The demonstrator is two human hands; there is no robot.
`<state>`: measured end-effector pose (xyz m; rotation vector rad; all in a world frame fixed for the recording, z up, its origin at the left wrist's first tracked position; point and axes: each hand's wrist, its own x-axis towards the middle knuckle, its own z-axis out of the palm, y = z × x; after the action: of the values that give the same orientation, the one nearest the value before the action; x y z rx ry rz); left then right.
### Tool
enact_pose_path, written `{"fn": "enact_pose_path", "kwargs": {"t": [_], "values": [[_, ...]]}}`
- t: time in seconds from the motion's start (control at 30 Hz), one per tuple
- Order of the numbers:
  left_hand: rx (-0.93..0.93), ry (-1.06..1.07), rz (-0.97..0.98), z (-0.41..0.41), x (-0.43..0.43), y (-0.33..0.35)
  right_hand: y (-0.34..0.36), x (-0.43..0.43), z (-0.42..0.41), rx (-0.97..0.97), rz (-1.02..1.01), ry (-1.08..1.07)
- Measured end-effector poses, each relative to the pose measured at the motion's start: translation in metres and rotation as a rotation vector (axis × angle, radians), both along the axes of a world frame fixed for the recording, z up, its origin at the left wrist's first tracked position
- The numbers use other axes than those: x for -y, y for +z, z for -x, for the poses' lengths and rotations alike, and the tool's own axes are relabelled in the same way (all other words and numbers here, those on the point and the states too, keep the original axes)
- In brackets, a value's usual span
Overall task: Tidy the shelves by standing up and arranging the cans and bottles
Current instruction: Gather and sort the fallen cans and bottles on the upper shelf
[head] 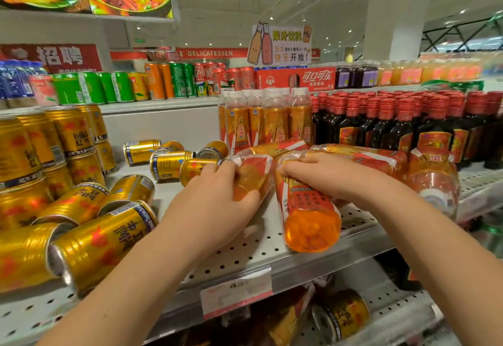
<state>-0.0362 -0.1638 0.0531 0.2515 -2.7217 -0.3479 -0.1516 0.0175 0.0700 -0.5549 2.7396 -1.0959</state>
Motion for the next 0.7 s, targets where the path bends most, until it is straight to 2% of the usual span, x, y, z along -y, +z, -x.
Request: {"fn": "enact_pose_path", "kwargs": {"t": [0.27, 0.57, 0.7], "values": [[-0.148, -0.019, -0.059, 0.005, -0.018, -0.008, 0.010, 0.014, 0.010, -0.008, -0.191, -0.011], [-0.163, -0.070, -0.204, 0.014, -0.018, -0.015, 0.018, 0.025, 0.023, -0.229, -0.392, -0.032], [-0.194, -0.119, -0.211, 0.012, -0.017, -0.018, 0.014, 0.028, 0.020, -0.322, -0.381, -0.050]]}}
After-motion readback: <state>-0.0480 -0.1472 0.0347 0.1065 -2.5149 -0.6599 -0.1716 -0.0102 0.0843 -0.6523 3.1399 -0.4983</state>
